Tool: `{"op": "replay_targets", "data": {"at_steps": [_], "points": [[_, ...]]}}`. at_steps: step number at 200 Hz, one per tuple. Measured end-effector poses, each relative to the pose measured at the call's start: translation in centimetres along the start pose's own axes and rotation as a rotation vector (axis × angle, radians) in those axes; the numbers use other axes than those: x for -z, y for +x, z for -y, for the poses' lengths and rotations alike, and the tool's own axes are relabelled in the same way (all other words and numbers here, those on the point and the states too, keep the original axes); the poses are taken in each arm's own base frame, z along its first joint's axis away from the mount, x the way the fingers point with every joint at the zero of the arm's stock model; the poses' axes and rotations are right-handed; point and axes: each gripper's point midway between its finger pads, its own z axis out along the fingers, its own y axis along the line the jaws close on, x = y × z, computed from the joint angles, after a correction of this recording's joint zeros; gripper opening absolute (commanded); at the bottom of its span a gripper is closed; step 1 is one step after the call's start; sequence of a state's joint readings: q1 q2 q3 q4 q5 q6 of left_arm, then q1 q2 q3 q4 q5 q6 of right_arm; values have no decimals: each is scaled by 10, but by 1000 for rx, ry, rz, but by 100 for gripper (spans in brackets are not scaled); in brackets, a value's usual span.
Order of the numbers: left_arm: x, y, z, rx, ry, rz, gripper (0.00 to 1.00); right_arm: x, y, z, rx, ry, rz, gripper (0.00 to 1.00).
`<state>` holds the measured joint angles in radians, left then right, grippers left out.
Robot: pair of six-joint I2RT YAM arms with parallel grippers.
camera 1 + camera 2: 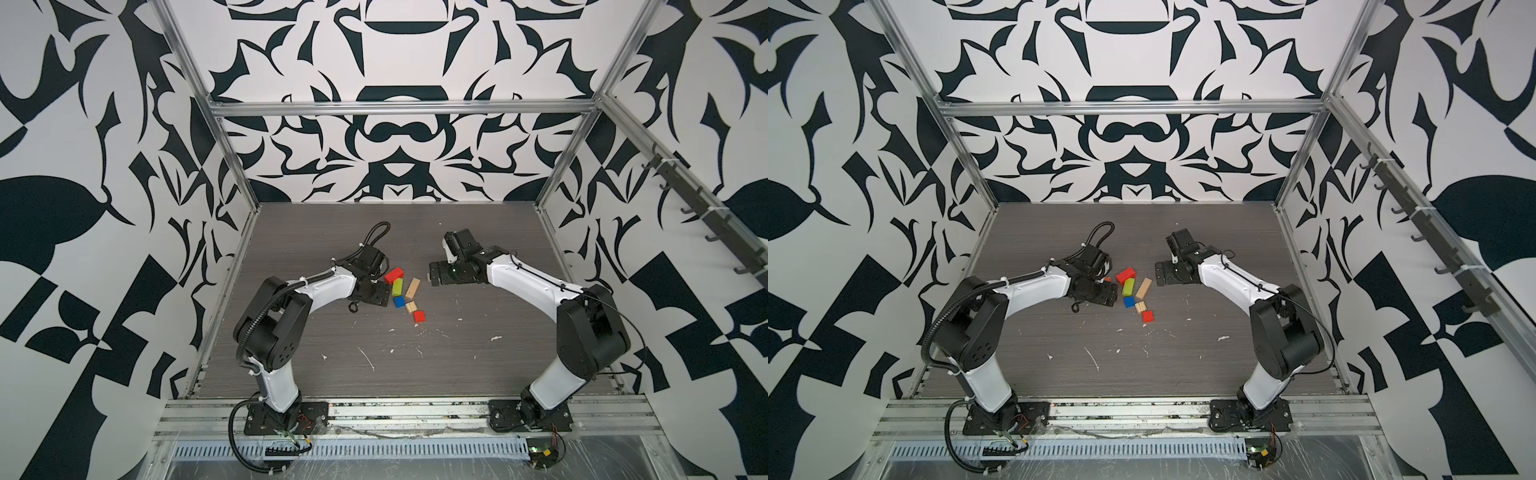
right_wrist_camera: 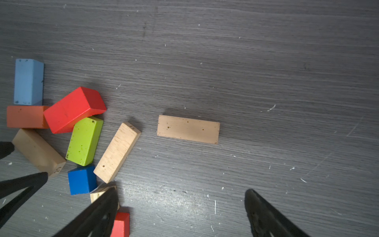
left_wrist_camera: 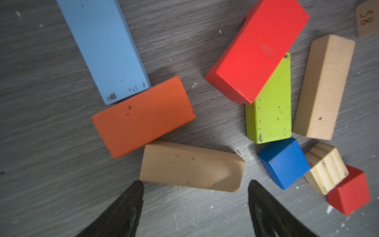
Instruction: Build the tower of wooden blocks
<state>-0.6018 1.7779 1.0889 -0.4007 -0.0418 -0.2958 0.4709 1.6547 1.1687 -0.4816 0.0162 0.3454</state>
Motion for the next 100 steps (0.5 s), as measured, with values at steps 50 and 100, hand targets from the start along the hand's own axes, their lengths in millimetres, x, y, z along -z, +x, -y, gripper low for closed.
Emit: {"op": "replay_targets", "data": {"at_steps": [50,100], "points": [[1,-2,-1,-43,-8,8,99,0,0,0,0,0,-2,99],[1,-3,-1,-115,-7,12,100,-1,3,1,1,3,-11,99]]}}
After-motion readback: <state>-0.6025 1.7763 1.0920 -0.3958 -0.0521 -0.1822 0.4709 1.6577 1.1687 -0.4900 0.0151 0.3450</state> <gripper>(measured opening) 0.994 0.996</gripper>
